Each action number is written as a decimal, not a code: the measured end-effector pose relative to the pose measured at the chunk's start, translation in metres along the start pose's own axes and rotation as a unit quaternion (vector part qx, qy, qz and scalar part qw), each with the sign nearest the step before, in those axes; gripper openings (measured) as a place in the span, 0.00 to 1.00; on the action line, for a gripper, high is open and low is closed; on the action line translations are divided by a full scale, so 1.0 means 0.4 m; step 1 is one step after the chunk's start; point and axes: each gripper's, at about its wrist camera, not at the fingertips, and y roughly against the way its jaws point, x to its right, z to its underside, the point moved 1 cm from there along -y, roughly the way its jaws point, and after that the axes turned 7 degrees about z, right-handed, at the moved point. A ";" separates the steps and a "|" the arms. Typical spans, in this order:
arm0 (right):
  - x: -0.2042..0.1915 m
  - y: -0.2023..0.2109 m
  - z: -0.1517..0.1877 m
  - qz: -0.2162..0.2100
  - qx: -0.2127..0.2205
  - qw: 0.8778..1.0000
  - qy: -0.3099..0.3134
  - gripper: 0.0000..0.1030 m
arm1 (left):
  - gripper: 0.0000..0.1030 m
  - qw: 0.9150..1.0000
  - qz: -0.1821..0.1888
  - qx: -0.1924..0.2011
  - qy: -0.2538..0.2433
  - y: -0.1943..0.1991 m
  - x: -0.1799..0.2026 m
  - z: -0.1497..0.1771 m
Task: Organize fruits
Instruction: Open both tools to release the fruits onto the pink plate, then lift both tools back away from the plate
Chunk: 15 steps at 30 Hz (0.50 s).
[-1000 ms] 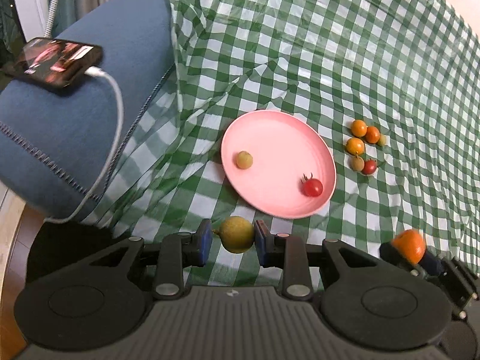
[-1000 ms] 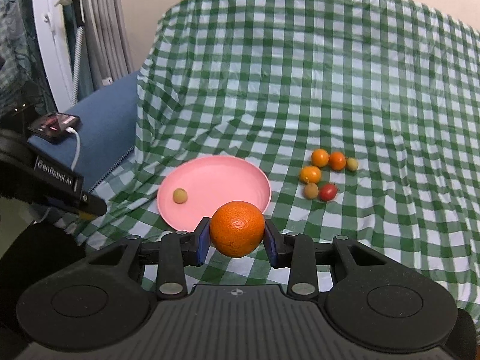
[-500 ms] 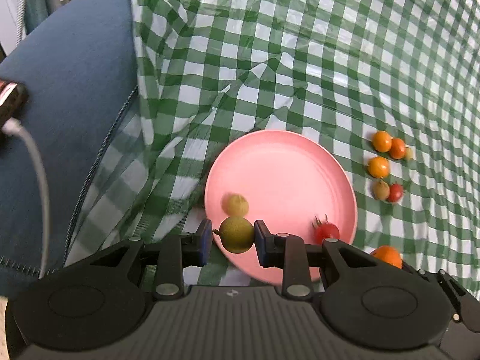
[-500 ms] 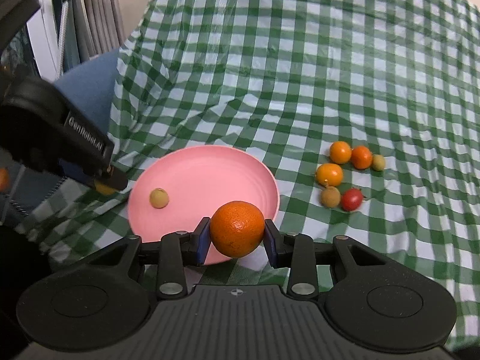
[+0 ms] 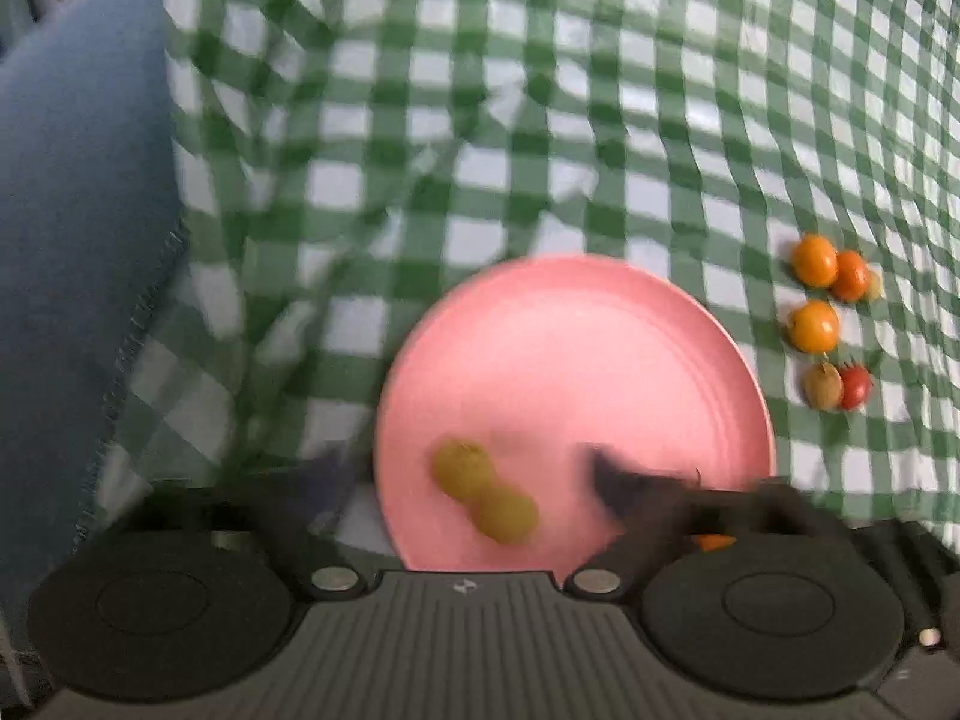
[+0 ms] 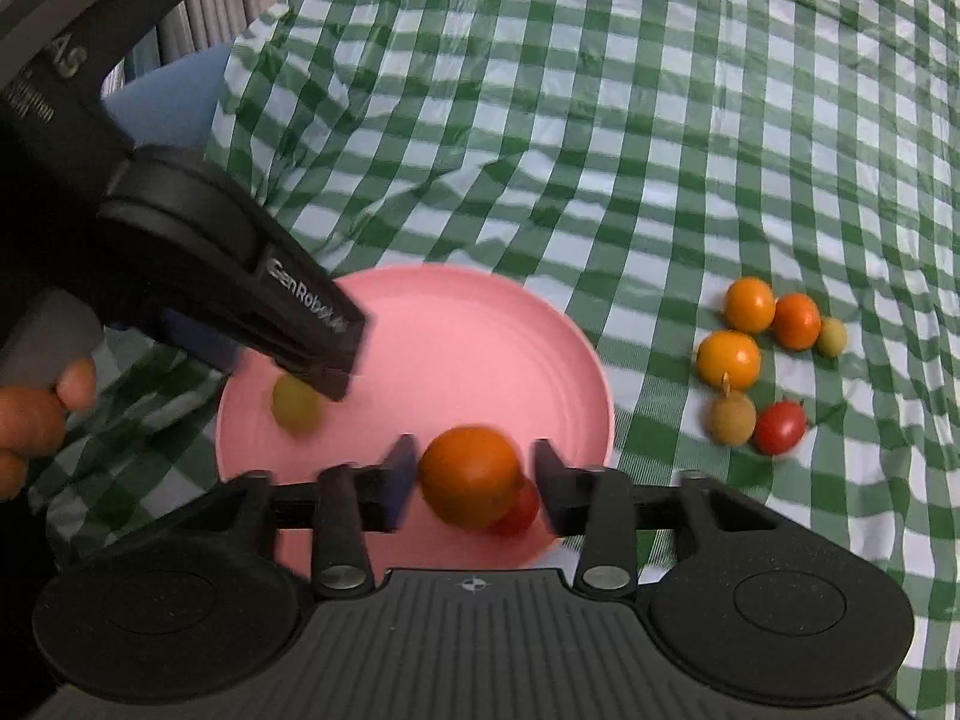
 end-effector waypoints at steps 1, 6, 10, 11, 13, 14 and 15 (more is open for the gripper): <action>0.004 0.011 -0.002 0.004 0.005 1.000 -0.003 0.73 | 1.00 1.000 -0.008 0.015 -0.002 0.017 -0.002 0.003; 0.039 0.092 0.025 0.009 -0.012 0.999 -0.032 0.81 | 1.00 1.000 -0.009 0.013 -0.008 0.084 -0.020 0.042; 0.037 0.185 0.066 0.032 -0.010 0.999 -0.040 0.88 | 1.00 0.998 -0.053 0.038 -0.014 0.172 -0.035 0.125; 0.036 0.205 0.073 0.030 -0.011 0.999 -0.043 0.89 | 1.00 0.997 -0.057 0.041 -0.013 0.192 -0.037 0.149; 0.029 0.245 0.081 0.021 -0.010 0.999 -0.043 0.90 | 1.00 0.997 -0.057 0.044 -0.008 0.233 -0.045 0.195; 0.023 0.264 0.082 0.018 -0.006 0.999 -0.039 0.90 | 1.00 0.997 -0.055 0.048 -0.008 0.252 -0.047 0.216; 0.017 0.282 0.081 0.017 0.001 0.999 -0.034 0.90 | 1.00 0.997 -0.054 0.053 -0.012 0.271 -0.049 0.237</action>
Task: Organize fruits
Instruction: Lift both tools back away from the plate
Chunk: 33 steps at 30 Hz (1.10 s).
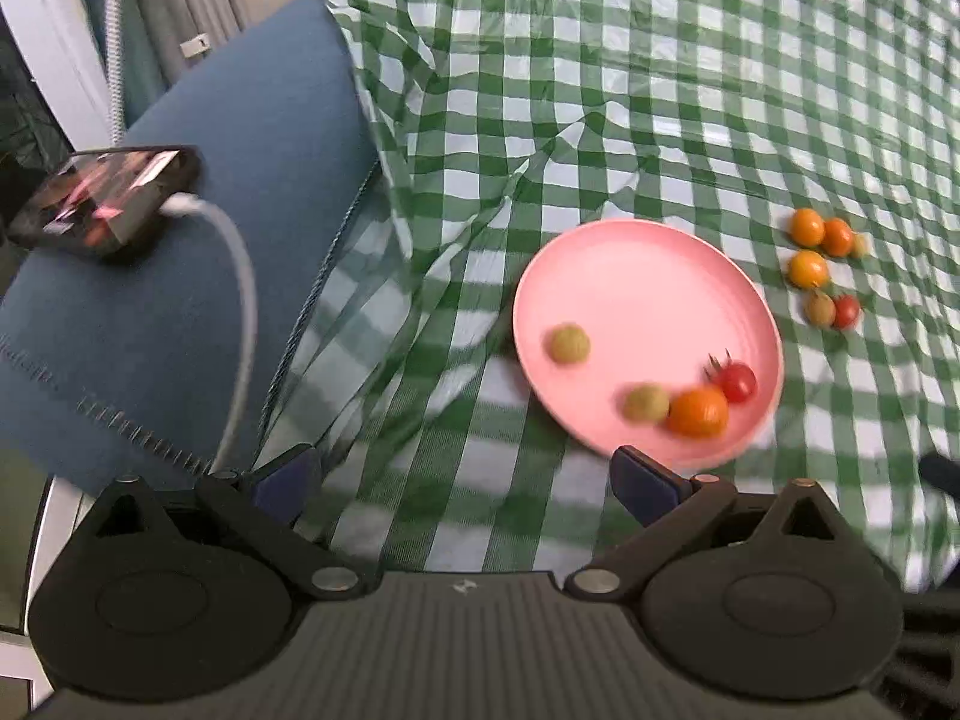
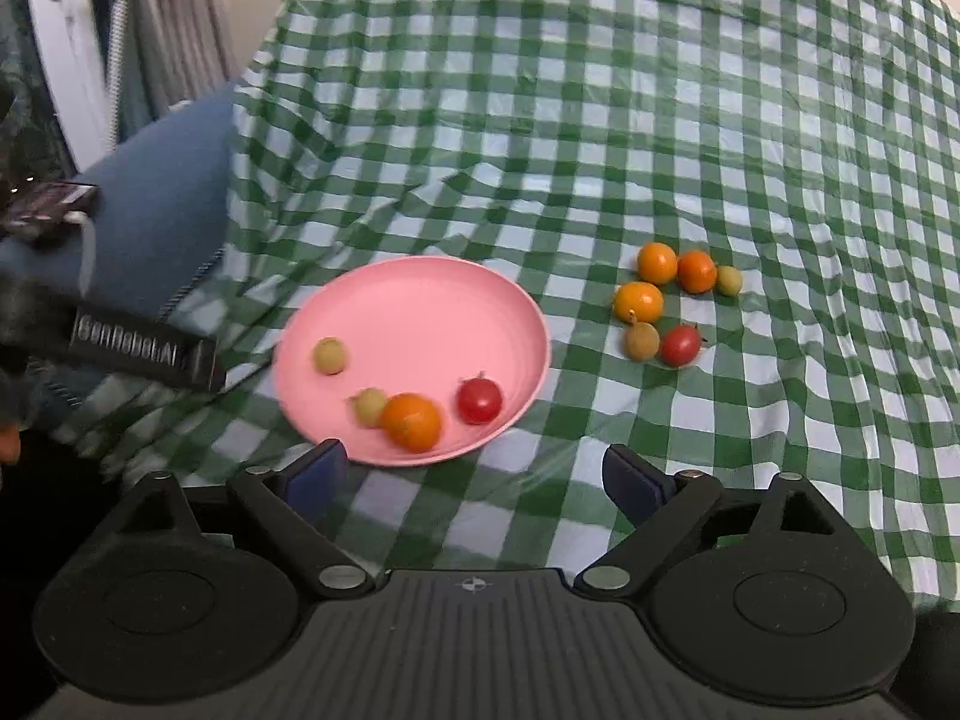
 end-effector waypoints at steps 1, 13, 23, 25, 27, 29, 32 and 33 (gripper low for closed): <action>-0.008 0.021 -0.001 -0.001 0.010 1.000 0.005 0.90 | 1.00 1.000 -0.001 0.005 -0.005 0.017 -0.003 0.015; -0.046 0.234 0.020 0.012 0.096 0.995 0.009 0.92 | 1.00 0.998 -0.020 0.062 0.016 0.185 -0.027 0.123; -0.051 0.309 0.045 0.006 0.113 0.994 0.011 0.95 | 1.00 0.994 -0.026 0.107 0.013 0.286 -0.010 0.168; -0.052 0.323 0.048 0.007 0.118 0.993 0.012 0.96 | 1.00 0.993 -0.026 0.111 0.011 0.297 -0.009 0.173; -0.054 0.331 0.049 0.008 0.122 0.992 0.011 0.96 | 1.00 0.993 -0.027 0.114 0.009 0.304 -0.007 0.177; -0.055 0.338 0.051 0.008 0.125 0.992 0.012 0.97 | 1.00 0.993 -0.027 0.116 0.008 0.309 -0.007 0.181; -0.056 0.344 0.053 0.009 0.128 0.992 0.012 0.97 | 1.00 0.993 -0.027 0.116 0.009 0.311 -0.006 0.183; -0.055 0.346 0.054 0.010 0.129 0.992 0.012 0.97 | 1.00 0.993 -0.027 0.117 0.010 0.314 -0.007 0.185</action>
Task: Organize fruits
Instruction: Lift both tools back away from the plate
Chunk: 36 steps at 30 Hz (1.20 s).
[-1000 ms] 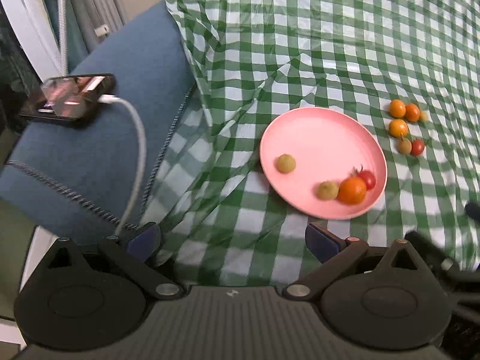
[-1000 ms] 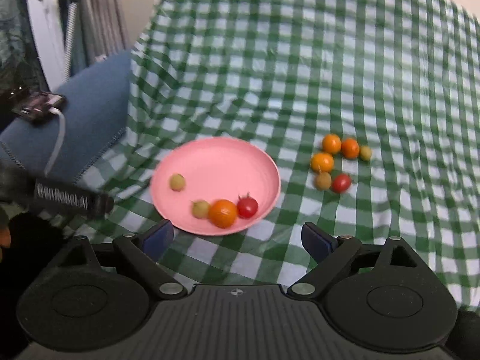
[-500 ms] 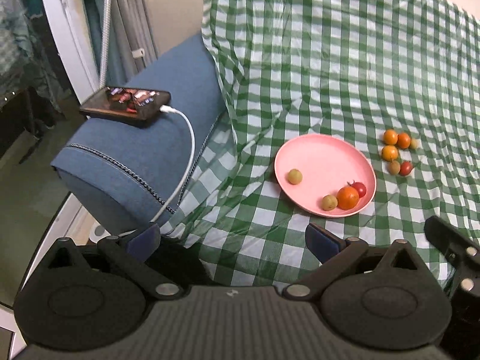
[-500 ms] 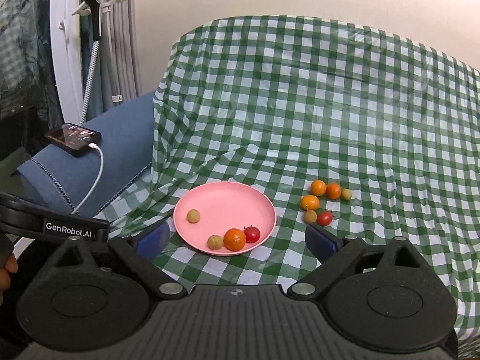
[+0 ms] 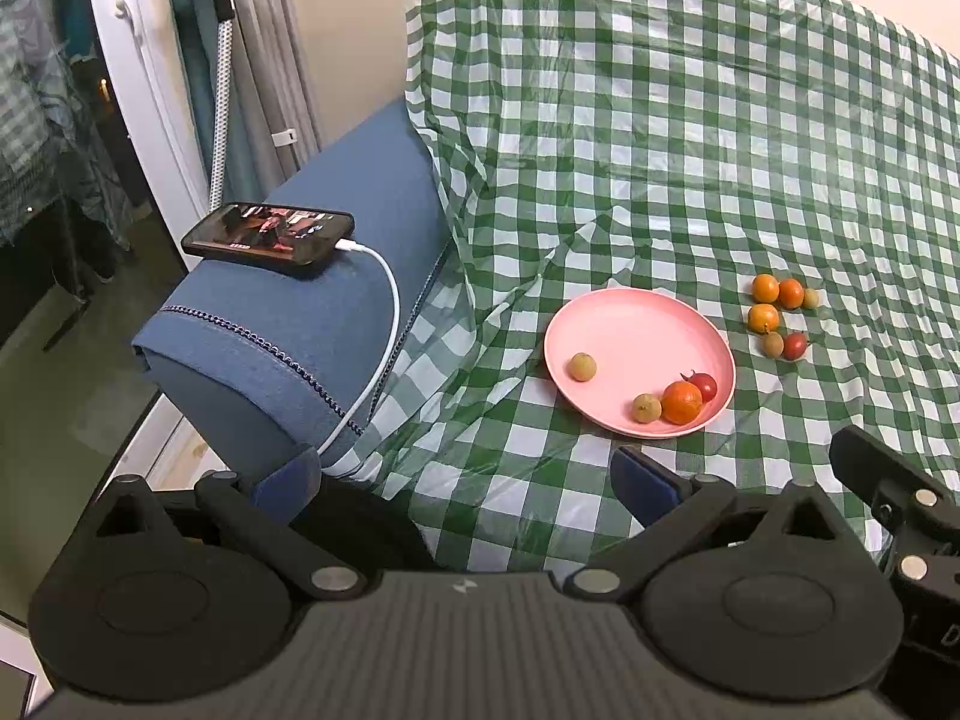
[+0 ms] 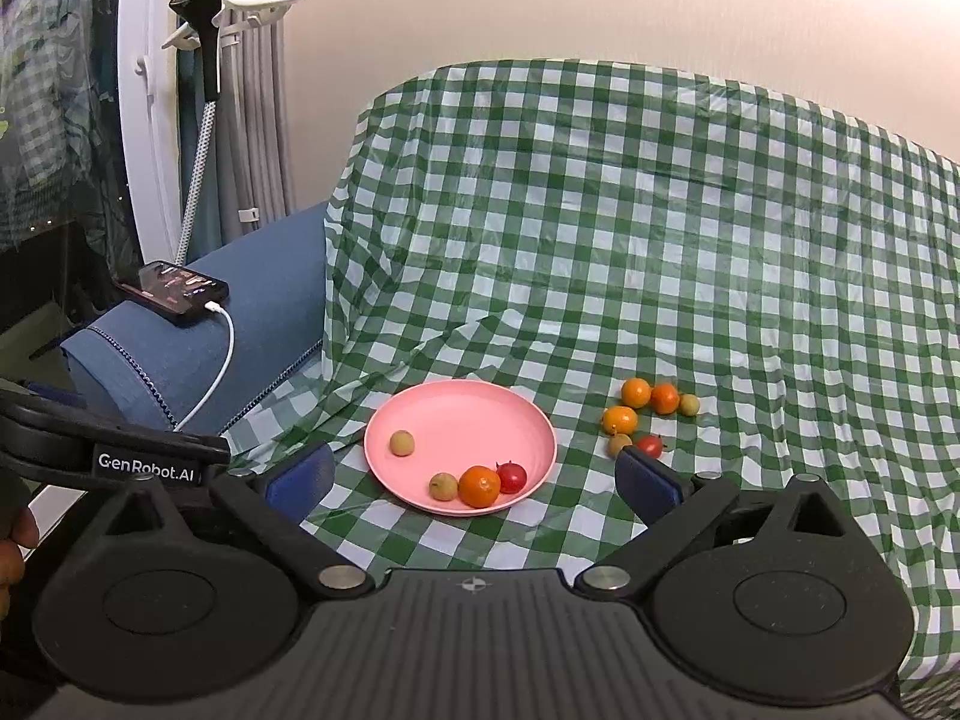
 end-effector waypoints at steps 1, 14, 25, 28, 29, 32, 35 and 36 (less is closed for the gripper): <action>0.000 0.000 0.000 0.000 0.000 1.000 0.000 0.97 | 1.00 1.000 0.000 0.000 0.000 0.001 -0.001 0.000; 0.009 -0.004 0.001 -0.004 -0.008 1.000 0.000 0.97 | 1.00 1.000 0.000 -0.009 0.003 -0.007 -0.007 0.003; 0.004 -0.023 0.011 -0.006 -0.018 1.000 -0.002 0.97 | 1.00 1.000 0.002 -0.019 0.003 -0.024 -0.006 0.004; 0.002 -0.028 0.014 -0.007 -0.021 1.000 -0.003 0.97 | 1.00 1.000 0.002 -0.024 0.003 -0.032 -0.006 0.005; 0.001 -0.031 0.015 -0.008 -0.023 1.000 -0.003 0.97 | 1.00 1.000 0.002 -0.025 0.003 -0.034 -0.006 0.006; 0.001 -0.038 0.021 -0.010 -0.028 1.000 -0.005 0.97 | 1.00 1.000 0.002 -0.029 0.003 -0.041 -0.007 0.006; 0.000 -0.046 0.025 -0.013 -0.034 0.999 -0.007 0.97 | 1.00 0.999 0.002 -0.034 0.003 -0.049 -0.006 0.007; 0.000 -0.049 0.026 -0.013 -0.036 0.999 -0.008 0.97 | 1.00 0.999 0.002 -0.036 0.003 -0.052 -0.005 0.007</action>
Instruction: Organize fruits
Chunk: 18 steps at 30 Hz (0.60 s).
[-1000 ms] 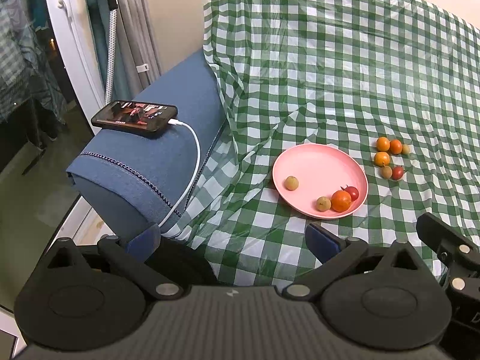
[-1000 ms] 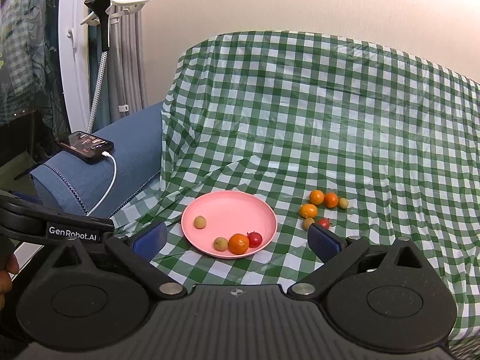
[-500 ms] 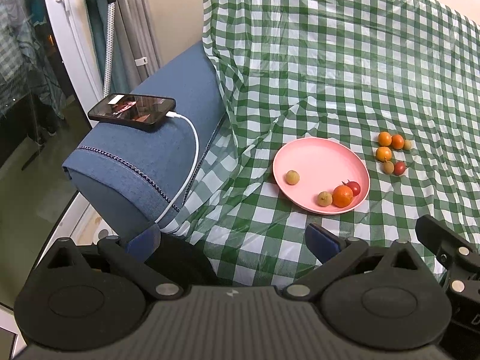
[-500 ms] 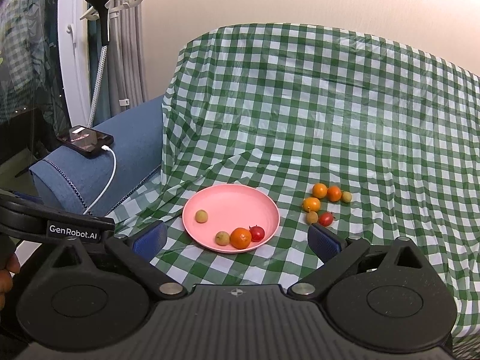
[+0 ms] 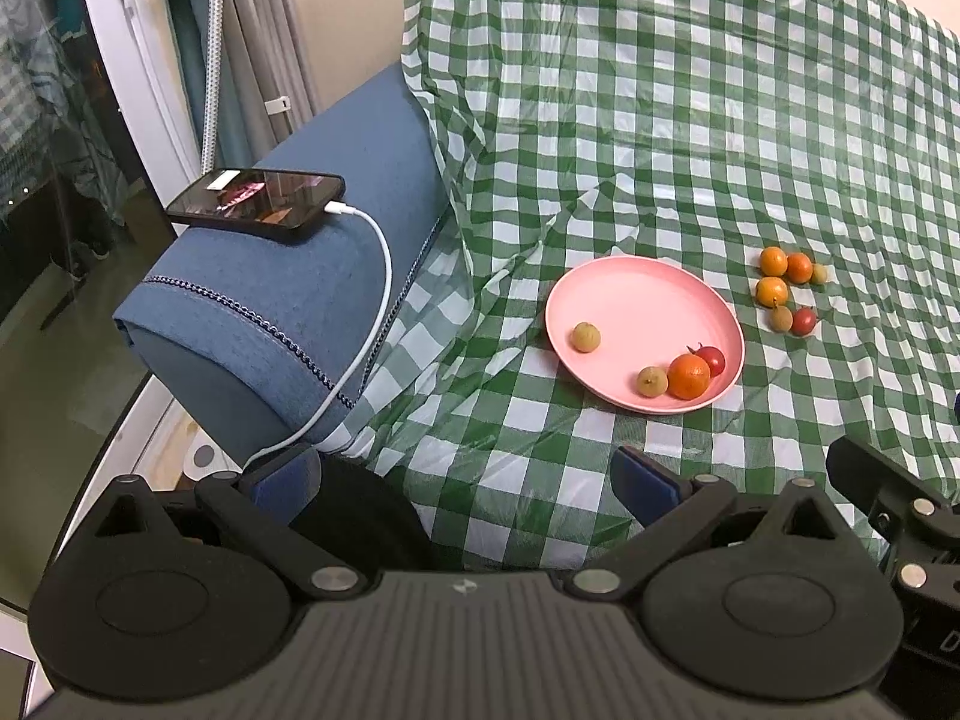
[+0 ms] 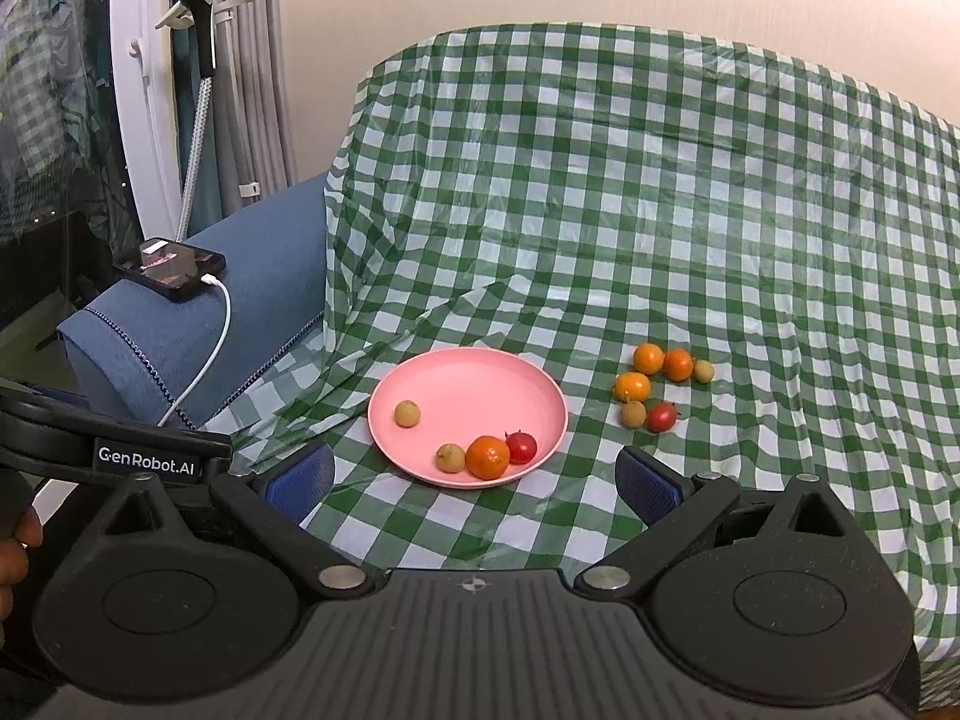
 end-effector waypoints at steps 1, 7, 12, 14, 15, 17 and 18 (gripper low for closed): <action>0.000 -0.003 0.002 -0.001 -0.002 1.000 -0.001 0.97 | 1.00 1.000 0.000 -0.002 0.000 -0.003 0.001 0.000; 0.010 -0.025 0.006 -0.006 -0.015 1.000 -0.009 0.97 | 1.00 1.000 -0.002 -0.016 -0.002 -0.024 0.005 0.001; 0.024 -0.049 0.012 -0.009 -0.026 0.999 -0.017 0.97 | 1.00 0.999 -0.005 -0.029 -0.013 -0.046 0.019 -0.003; 0.030 -0.058 0.013 -0.009 -0.028 0.999 -0.020 0.97 | 1.00 0.999 -0.007 -0.032 -0.017 -0.055 0.023 -0.006; 0.034 -0.063 0.013 -0.009 -0.029 0.999 -0.022 0.97 | 1.00 0.999 -0.009 -0.034 -0.018 -0.060 0.026 -0.009; 0.043 -0.074 0.012 -0.006 -0.029 0.999 -0.027 0.97 | 1.00 0.999 -0.012 -0.037 -0.021 -0.070 0.030 -0.015; 0.048 -0.079 0.012 -0.005 -0.029 0.999 -0.029 0.97 | 1.00 0.999 -0.014 -0.040 -0.022 -0.076 0.033 -0.019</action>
